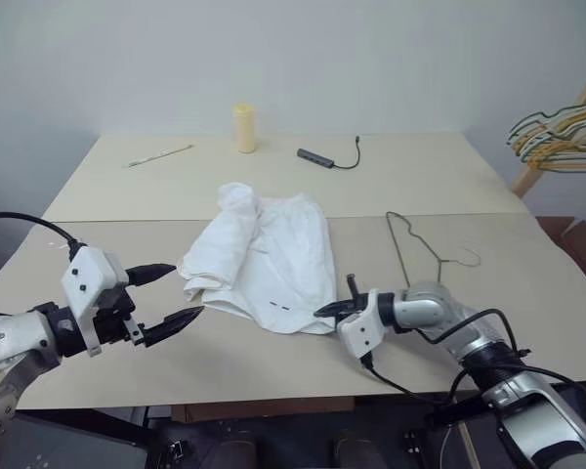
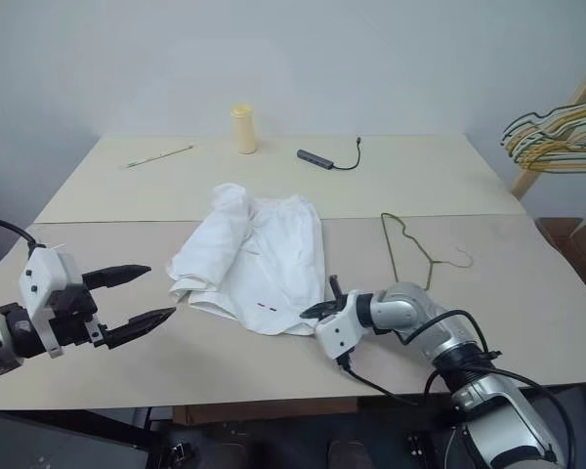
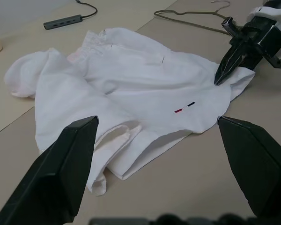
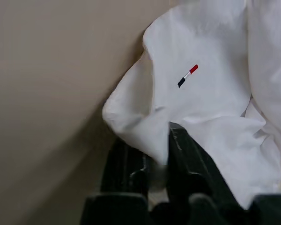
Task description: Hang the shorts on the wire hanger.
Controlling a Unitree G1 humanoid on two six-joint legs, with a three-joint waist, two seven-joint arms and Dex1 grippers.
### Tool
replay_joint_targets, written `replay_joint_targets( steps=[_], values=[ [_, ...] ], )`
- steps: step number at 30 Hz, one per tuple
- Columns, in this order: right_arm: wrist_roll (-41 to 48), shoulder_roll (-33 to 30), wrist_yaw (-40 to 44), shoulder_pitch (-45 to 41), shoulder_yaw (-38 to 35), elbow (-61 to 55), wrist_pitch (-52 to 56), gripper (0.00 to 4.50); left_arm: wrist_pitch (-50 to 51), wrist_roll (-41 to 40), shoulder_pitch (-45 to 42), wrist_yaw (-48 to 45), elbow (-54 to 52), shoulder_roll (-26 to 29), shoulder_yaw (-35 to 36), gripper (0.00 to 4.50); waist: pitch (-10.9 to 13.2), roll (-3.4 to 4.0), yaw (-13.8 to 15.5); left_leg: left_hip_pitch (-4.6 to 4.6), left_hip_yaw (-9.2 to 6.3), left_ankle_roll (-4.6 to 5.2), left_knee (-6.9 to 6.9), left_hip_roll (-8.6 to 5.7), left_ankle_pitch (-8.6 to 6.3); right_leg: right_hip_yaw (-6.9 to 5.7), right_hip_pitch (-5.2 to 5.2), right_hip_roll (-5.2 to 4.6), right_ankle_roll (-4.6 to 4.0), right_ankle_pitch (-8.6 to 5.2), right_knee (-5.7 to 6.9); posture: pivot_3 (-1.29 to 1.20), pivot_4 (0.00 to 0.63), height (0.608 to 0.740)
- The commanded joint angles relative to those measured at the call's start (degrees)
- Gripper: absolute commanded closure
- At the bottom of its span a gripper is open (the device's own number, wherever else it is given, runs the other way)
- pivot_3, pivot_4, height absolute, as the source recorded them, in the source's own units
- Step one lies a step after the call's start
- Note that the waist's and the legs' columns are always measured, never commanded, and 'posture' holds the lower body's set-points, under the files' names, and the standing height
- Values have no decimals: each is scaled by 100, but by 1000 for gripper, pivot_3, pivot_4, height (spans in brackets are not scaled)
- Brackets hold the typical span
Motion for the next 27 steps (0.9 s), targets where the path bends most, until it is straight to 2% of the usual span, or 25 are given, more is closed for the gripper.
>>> replay_joint_targets(
  steps=[1, 7, 10, 14, 20, 23, 27],
  values=[
    [-64, 573, -181, -251, 137, -449, 592, 4484, -55, -24, -197, -77, 42, 131, -72, 109, 3, 2, -10, 2, -1, 0, -2, 3, 0, 0, -1, 4, -5, 0, 3, 53, 83, 740],
    [-986, 1924, -725, -375, 572, -723, 2175, 4484, -90, 13, -482, -233, 286, 271, -248, 109, 32, 23, -8, -1, -7, -9, -9, 7, 5, -1, -22, 13, -17, -3, 24, 35, 96, 740],
    [-1197, 2175, -749, -290, 769, -917, 2573, 4484, -83, 15, -586, -267, 330, 300, -324, 109, 47, 27, 17, -15, -7, -13, -13, 4, 8, -1, -46, 11, -17, -4, 26, 35, 103, 740],
    [-635, 1776, -60, -132, 584, -1524, 2919, 3421, -98, 20, -636, -341, 373, 326, -391, 109, 92, 23, 29, -27, -6, -22, -13, -1, 12, -1, -79, 5, -17, -4, 28, 21, 100, 740],
    [593, 692, 1283, -131, 38, -2581, 3866, 1331, -162, 103, -847, -399, 527, 298, -701, 109, 102, 24, -10, -36, -5, -21, -14, 5, 12, -1, -70, 10, -17, -3, 32, -10, 86, 740],
    [1084, 91, 1761, -88, -237, -3006, 4134, 357, 256, -56, -1164, -300, 555, 280, -1102, 109, 102, 23, -26, -39, -1, -21, -15, 7, 11, -1, -71, 12, -17, -4, 31, -27, 79, 740],
    [1435, -436, 1955, 6, -457, -3216, 4264, 357, 1573, -588, -1817, 2, 369, 327, -1897, 109, 100, 19, -59, -51, 1, -20, -14, 5, 12, -1, -79, 9, -16, -4, 30, -53, 74, 740]
  ],
)
